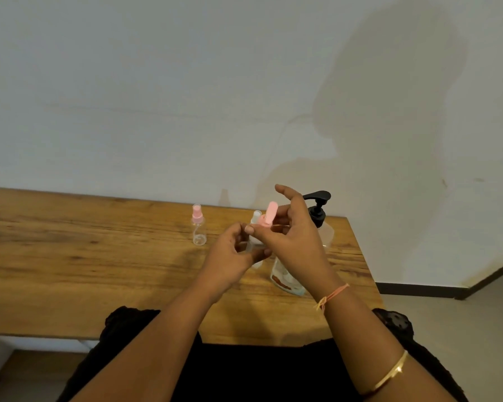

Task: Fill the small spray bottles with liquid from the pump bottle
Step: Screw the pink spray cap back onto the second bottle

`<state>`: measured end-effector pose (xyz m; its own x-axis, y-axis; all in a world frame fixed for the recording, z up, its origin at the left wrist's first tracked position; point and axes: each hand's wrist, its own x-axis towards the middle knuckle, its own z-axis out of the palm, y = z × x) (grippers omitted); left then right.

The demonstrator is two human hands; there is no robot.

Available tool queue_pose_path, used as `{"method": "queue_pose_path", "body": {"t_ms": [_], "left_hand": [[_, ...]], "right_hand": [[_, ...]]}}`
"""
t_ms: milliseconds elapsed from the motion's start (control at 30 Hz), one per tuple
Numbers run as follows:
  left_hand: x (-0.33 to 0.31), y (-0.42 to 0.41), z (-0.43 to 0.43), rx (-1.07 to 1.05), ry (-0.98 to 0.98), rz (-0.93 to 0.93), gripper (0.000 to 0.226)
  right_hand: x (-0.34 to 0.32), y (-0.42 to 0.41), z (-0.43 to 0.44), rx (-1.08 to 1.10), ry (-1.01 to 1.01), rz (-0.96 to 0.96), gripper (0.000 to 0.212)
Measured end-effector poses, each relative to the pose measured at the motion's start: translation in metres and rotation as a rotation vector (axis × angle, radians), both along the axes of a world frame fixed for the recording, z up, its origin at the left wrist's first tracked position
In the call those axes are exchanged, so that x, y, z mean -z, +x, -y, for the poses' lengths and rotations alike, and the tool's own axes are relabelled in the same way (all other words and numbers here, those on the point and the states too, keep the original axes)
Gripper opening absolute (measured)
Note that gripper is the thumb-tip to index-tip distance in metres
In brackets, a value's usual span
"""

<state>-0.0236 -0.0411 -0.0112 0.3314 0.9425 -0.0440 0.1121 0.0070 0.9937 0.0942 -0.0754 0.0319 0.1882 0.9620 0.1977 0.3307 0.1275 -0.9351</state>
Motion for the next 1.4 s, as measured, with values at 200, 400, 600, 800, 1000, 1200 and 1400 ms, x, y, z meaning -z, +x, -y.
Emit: {"method": "queue_pose_path", "body": {"t_ms": [200,400,600,800,1000,1200,1400], "left_hand": [[-0.003,-0.002,0.0,0.041,-0.006,0.072,0.033],[-0.002,-0.002,0.002,0.037,0.006,0.087,0.031],[-0.003,-0.002,0.001,0.048,-0.013,0.121,0.031],[-0.004,-0.001,0.005,0.027,0.007,0.115,0.034],[-0.007,-0.001,0.004,0.025,-0.001,0.141,0.031],[-0.004,-0.001,0.004,0.003,0.016,0.149,0.031],[-0.006,0.001,0.005,0.022,0.007,0.14,0.032]], "right_hand": [[0.002,0.006,0.001,-0.148,-0.043,-0.143,0.055],[0.003,0.002,-0.002,-0.024,0.014,-0.101,0.036],[-0.005,0.008,0.003,-0.218,-0.075,-0.244,0.029],[0.001,0.005,-0.003,0.006,0.008,-0.092,0.018],[-0.005,0.011,0.002,-0.22,-0.093,-0.244,0.033],[-0.003,0.009,-0.001,-0.151,-0.034,-0.315,0.024],[-0.002,0.008,0.001,-0.175,-0.079,-0.304,0.037]]}}
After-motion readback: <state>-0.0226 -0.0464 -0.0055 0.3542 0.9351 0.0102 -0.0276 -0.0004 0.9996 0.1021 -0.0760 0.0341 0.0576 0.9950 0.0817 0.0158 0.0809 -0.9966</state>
